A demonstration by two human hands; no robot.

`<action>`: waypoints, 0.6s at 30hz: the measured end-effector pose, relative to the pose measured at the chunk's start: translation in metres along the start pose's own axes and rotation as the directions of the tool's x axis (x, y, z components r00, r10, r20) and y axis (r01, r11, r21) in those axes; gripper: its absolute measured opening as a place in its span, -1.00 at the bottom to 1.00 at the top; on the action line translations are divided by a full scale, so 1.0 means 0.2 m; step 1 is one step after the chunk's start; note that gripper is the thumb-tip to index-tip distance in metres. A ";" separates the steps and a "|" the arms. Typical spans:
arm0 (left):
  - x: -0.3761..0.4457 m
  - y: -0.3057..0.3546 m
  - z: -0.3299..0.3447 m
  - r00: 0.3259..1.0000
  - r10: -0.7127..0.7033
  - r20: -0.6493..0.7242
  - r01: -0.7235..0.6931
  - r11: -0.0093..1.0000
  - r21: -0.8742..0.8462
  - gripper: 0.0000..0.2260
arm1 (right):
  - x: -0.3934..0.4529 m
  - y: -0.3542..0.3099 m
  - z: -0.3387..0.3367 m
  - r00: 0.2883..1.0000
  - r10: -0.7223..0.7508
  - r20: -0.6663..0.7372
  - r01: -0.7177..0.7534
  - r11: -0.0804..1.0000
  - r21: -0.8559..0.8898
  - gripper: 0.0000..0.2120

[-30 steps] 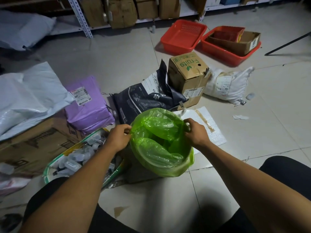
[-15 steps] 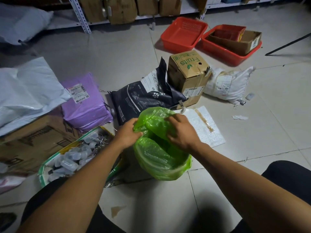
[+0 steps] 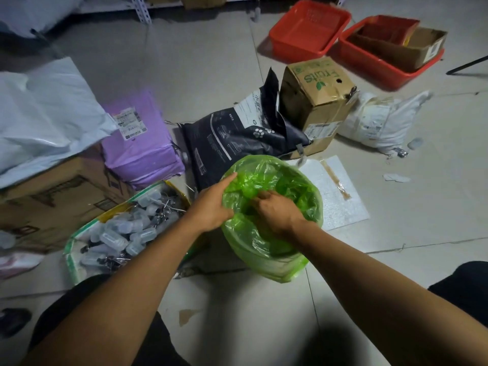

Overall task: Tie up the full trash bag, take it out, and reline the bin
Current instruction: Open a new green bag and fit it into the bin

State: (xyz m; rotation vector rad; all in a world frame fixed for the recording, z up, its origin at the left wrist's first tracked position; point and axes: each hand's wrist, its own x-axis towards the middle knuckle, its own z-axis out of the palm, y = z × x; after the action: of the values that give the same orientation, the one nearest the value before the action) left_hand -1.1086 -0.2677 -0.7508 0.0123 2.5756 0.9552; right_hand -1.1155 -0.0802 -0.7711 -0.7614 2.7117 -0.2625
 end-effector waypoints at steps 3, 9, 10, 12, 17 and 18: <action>0.01 0.00 -0.01 0.999 -0.029 0.015 0.028 0.999 0.017 -0.09 | 0.06 0.03 0.02 0.980 0.150 0.128 -0.162 0.982 0.097 -0.37; 0.01 -0.03 -0.01 0.999 0.009 0.051 -0.008 1.000 -0.024 -0.06 | 0.08 0.10 0.13 0.921 0.225 0.318 -0.234 0.972 -0.008 0.10; 0.01 -0.03 -0.01 0.999 0.013 0.041 -0.012 0.999 -0.036 -0.06 | 0.08 0.09 0.14 0.916 0.233 0.327 -0.237 0.971 -0.029 0.10; 0.01 -0.04 0.00 0.999 0.035 0.034 -0.032 0.997 -0.067 -0.07 | 0.07 0.06 0.15 0.907 0.252 0.337 -0.247 0.967 -0.057 0.01; 0.00 -0.04 0.04 0.995 0.103 -0.002 -0.103 0.995 -0.008 -0.27 | 0.08 0.01 0.10 0.968 0.212 0.132 -0.223 0.971 0.082 -0.52; 0.00 -0.04 0.04 0.996 0.094 0.005 -0.094 0.996 0.002 -0.28 | 0.09 0.02 0.09 0.965 0.213 0.154 -0.228 0.970 0.085 -0.61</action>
State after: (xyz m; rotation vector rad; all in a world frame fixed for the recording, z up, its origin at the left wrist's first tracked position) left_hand -1.1052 -0.2691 -0.7623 0.1374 2.5914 0.9847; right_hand -1.1250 -0.0883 -0.7929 -0.4271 2.5943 -0.2798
